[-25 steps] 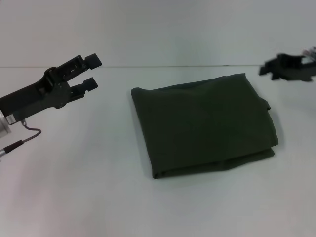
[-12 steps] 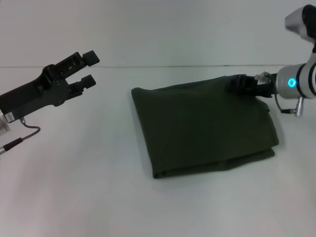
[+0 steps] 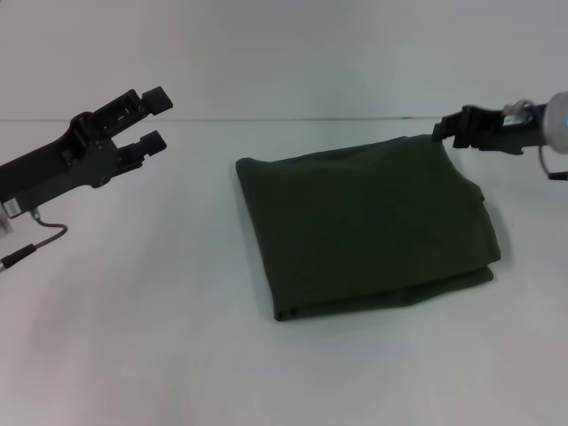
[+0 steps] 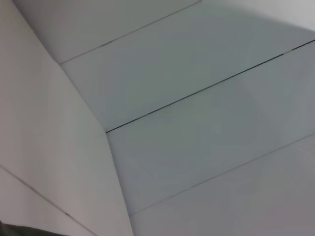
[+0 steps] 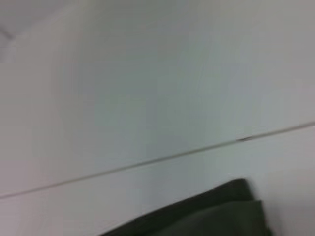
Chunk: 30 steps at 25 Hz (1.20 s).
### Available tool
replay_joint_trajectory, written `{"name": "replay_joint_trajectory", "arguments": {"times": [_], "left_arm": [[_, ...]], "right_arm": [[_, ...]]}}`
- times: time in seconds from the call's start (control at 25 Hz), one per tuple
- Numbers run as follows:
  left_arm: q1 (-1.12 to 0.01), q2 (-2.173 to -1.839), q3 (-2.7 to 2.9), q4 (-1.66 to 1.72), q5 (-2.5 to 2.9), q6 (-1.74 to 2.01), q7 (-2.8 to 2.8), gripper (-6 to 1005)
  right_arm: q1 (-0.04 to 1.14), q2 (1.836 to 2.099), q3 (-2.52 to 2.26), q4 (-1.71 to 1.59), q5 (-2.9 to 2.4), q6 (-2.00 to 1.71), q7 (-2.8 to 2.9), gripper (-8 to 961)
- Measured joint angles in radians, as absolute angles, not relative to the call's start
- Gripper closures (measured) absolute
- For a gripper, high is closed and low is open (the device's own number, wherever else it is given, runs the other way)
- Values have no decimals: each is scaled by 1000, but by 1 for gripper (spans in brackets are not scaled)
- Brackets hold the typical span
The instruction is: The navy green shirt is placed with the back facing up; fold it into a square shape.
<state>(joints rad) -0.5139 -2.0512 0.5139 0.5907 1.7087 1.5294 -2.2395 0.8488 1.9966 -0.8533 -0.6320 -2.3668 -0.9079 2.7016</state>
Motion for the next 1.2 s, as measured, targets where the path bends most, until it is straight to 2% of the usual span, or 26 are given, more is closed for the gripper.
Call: {"name": "replay_joint_trajectory", "arguments": {"times": [0.2,0.44,0.64,0.88,1.12,1.2], "left_arm": [[-503,-2051,506,591,1709,1522,-2240,54],[-502,-2051,503,590,1709,1520,-2239,54],[-508,-2052,503,590,1709,1522,-2237,54],[-498,-2052,505,591,1710,1536,-2236,54],[-490,-2011,613,592,1782,1609,-2302,55],[-489,-2011,645,593,1811,1628,-2321,55]], "right_arm": [[815,1971,-852,-635,-2256,-1081,2689,560],[830,1965,-865,-508,-2305,-1067,2675,558],[814,1958,-857,-539,-2349,-1102,2709,559],[764,1927,-847,-619,-2361,-1209,2717,551],[667,1911,-672,-747,-2231,-1374,2591,543],[639,1902,-597,-738,-2130,-1431,2491,540]]}}
